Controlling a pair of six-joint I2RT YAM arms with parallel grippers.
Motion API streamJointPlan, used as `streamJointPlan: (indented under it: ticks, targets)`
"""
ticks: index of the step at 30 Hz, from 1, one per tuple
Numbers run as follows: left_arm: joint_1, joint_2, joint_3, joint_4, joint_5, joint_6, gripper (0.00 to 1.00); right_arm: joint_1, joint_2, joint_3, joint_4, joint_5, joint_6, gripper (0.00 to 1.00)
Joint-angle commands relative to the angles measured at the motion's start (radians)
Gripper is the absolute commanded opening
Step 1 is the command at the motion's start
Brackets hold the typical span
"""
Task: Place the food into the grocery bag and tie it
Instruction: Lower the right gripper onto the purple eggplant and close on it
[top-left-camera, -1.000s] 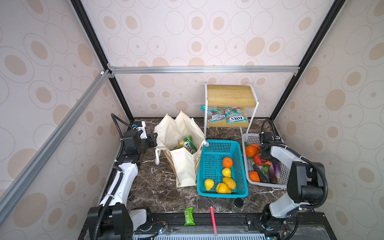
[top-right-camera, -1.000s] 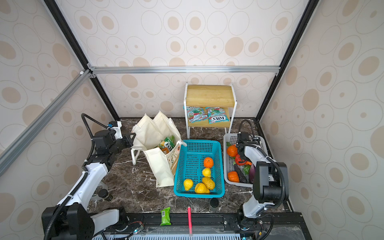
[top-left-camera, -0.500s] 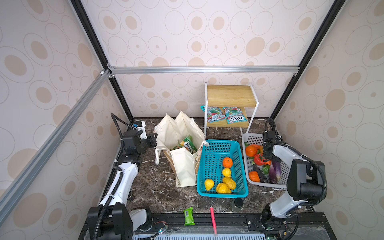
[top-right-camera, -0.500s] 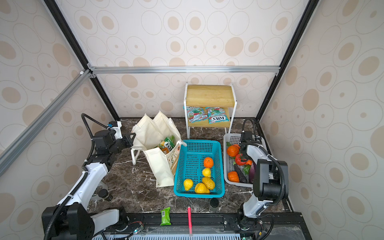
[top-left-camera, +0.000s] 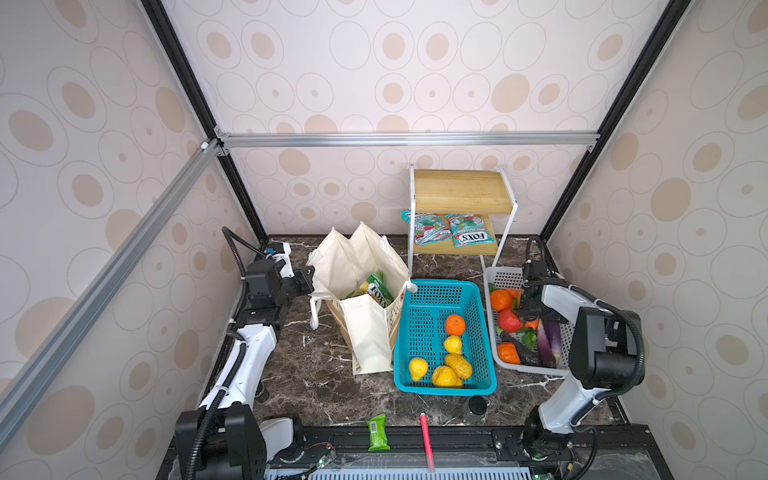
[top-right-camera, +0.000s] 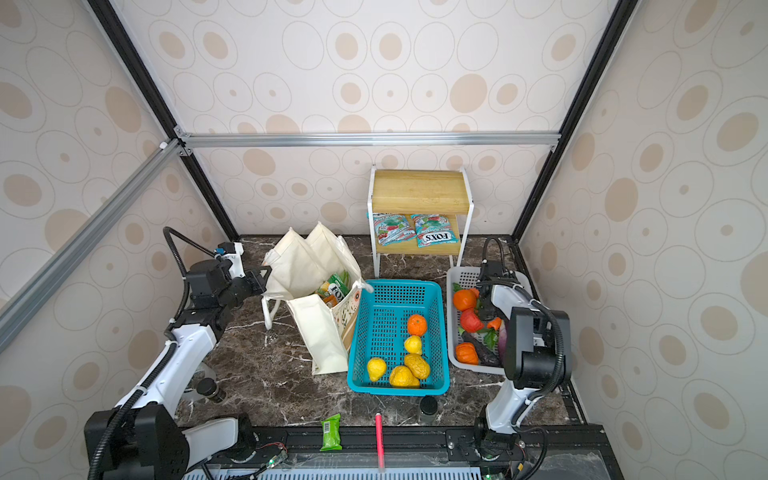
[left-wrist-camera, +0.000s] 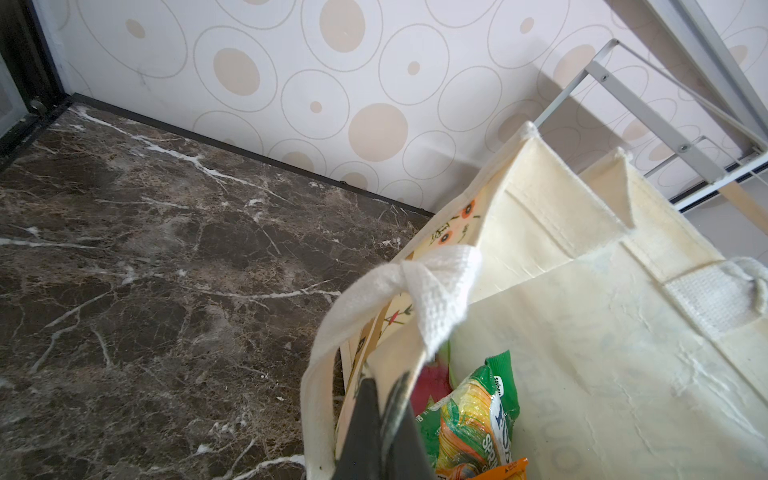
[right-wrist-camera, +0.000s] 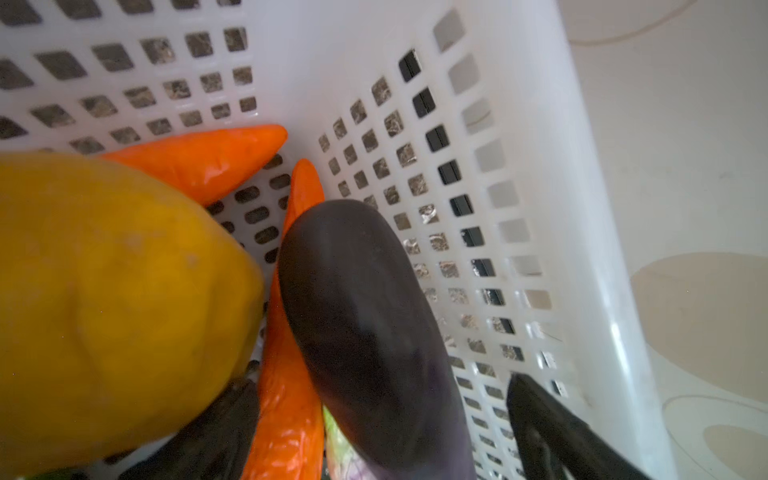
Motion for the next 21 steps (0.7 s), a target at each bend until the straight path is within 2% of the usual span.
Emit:
streamJointPlan:
  ticks: [1, 8, 15, 19, 21]
  targets:
    - [0.008, 0.001, 0.023, 0.047, -0.007, 0.028, 0.00, -0.005, 0.027, 0.021, -0.019, -0.019, -0.003, 0.97]
    - [0.007, -0.002, 0.025, 0.044, -0.008, 0.032, 0.00, -0.005, 0.070, 0.038, -0.018, -0.007, -0.014, 0.76]
    - [0.010, -0.002, 0.026, 0.044, -0.008, 0.032, 0.00, -0.005, 0.090, 0.044, -0.019, 0.043, -0.007, 0.73]
    - [0.009, -0.001, 0.026, 0.043, -0.008, 0.033, 0.00, -0.005, 0.073, 0.032, -0.002, 0.032, -0.014, 0.51]
    - [0.009, -0.002, 0.027, 0.043, -0.007, 0.034, 0.00, -0.003, 0.065, 0.032, -0.006, 0.033, -0.015, 0.47]
